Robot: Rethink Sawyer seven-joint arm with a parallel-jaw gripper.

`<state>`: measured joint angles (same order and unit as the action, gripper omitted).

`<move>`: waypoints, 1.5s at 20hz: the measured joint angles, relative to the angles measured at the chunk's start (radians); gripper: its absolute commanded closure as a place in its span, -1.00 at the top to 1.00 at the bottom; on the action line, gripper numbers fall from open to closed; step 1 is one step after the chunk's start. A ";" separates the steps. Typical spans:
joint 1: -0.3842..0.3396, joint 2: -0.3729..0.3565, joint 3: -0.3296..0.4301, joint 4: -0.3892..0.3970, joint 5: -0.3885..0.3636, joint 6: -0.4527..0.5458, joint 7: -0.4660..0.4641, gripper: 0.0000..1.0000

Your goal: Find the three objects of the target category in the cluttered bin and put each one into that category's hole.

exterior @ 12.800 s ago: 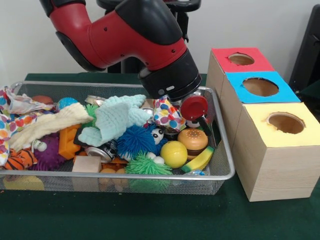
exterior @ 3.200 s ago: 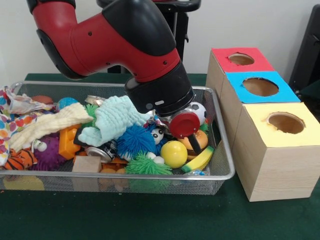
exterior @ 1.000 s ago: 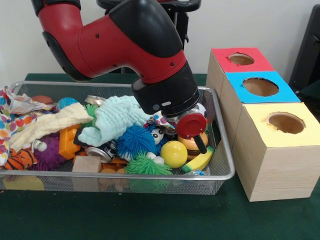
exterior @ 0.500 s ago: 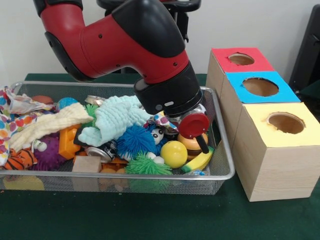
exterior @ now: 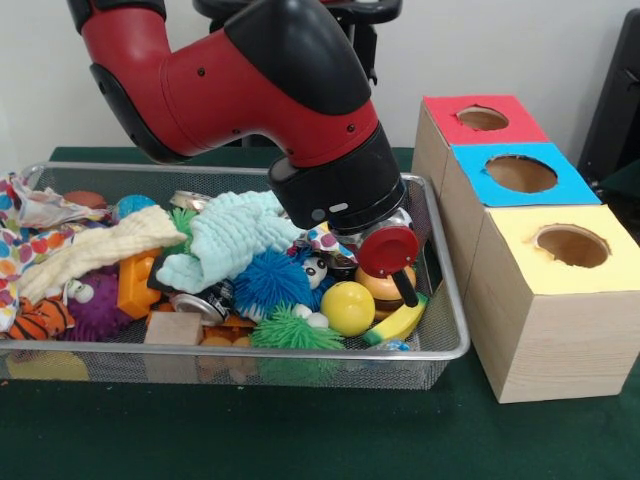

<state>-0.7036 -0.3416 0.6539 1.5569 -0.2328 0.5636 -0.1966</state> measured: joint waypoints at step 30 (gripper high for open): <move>0.003 0.001 -0.002 -0.004 0.003 0.010 0.000 1.00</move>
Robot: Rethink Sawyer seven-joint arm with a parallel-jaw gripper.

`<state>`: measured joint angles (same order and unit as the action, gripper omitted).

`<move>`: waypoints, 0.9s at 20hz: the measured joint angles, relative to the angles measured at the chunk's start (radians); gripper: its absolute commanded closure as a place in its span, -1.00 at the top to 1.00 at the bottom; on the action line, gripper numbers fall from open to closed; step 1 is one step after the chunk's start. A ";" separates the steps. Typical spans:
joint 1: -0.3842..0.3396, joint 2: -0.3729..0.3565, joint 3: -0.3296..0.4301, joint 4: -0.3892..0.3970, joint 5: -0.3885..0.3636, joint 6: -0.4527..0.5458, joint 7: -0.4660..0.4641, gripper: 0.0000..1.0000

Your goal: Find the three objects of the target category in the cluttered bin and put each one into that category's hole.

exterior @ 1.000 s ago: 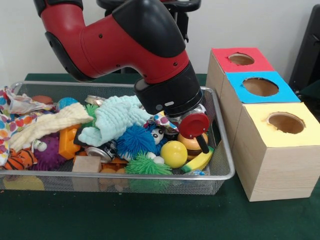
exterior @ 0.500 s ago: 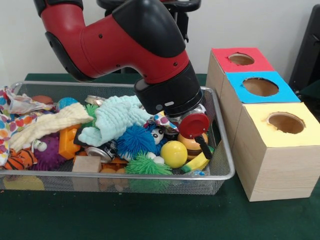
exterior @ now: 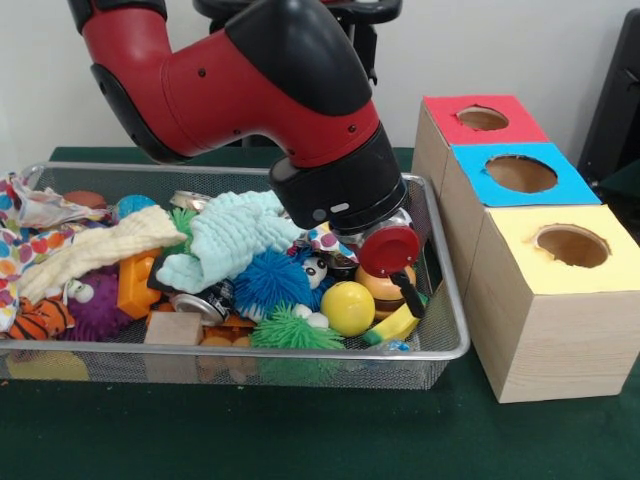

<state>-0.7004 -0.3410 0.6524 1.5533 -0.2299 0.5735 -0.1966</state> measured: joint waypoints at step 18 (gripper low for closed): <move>0.007 0.034 0.000 -0.098 0.000 0.055 0.000 1.00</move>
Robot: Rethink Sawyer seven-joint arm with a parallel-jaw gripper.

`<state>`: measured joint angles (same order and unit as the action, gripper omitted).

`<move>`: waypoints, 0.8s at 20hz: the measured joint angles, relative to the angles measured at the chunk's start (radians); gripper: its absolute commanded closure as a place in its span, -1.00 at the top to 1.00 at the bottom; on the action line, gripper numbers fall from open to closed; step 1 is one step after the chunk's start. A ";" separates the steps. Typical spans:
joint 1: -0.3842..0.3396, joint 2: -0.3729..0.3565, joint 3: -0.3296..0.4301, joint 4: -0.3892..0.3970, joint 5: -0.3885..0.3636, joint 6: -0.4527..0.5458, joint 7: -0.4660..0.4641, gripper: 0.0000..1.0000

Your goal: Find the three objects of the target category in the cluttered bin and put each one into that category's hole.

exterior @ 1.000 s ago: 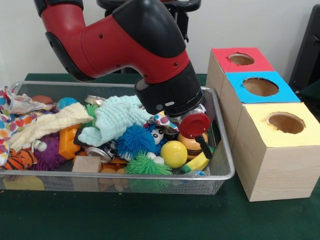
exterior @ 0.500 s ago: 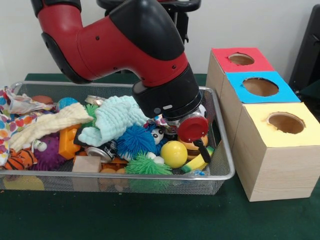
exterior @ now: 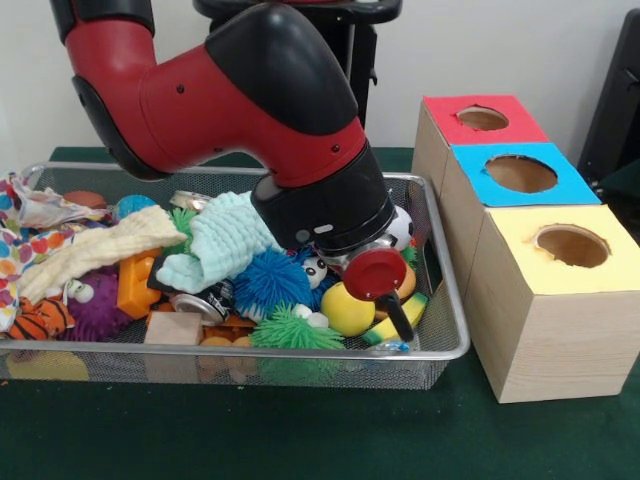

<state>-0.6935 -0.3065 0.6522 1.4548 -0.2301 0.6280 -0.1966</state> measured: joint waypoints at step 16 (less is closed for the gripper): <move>-0.008 0.042 0.000 -0.011 -0.002 0.000 0.000 1.00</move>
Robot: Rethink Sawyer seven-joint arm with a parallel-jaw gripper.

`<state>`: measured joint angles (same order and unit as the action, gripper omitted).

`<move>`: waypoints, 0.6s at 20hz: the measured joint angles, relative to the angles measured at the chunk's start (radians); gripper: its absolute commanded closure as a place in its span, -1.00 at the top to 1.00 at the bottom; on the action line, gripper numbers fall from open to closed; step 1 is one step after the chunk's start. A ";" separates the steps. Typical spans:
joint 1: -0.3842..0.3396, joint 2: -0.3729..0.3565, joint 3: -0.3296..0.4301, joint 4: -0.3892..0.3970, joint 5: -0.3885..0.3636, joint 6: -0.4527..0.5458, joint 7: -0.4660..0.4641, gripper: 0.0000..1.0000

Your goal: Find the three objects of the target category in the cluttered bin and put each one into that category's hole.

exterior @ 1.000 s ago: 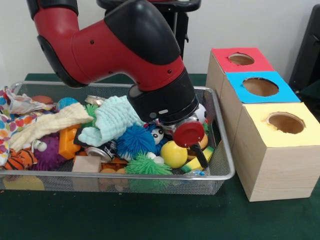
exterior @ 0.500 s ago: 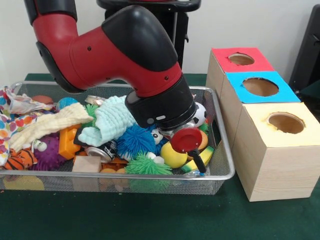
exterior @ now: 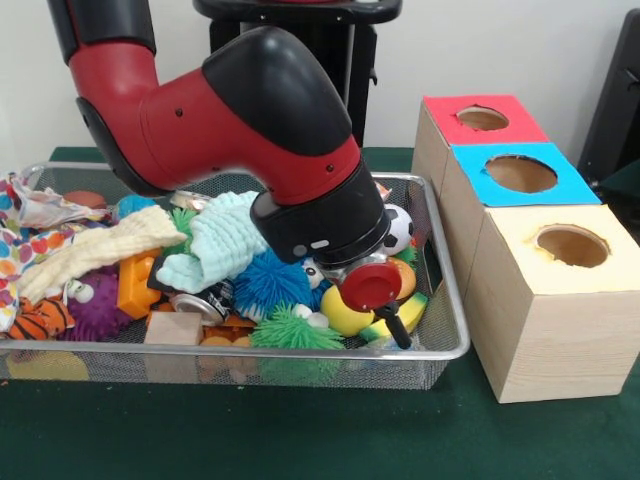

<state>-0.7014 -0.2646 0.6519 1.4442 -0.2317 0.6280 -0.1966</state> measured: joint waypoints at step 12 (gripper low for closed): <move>-0.013 0.030 0.001 -0.003 0.001 0.000 0.000 1.00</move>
<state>-0.7143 -0.2342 0.6525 1.4408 -0.2311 0.6276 -0.1966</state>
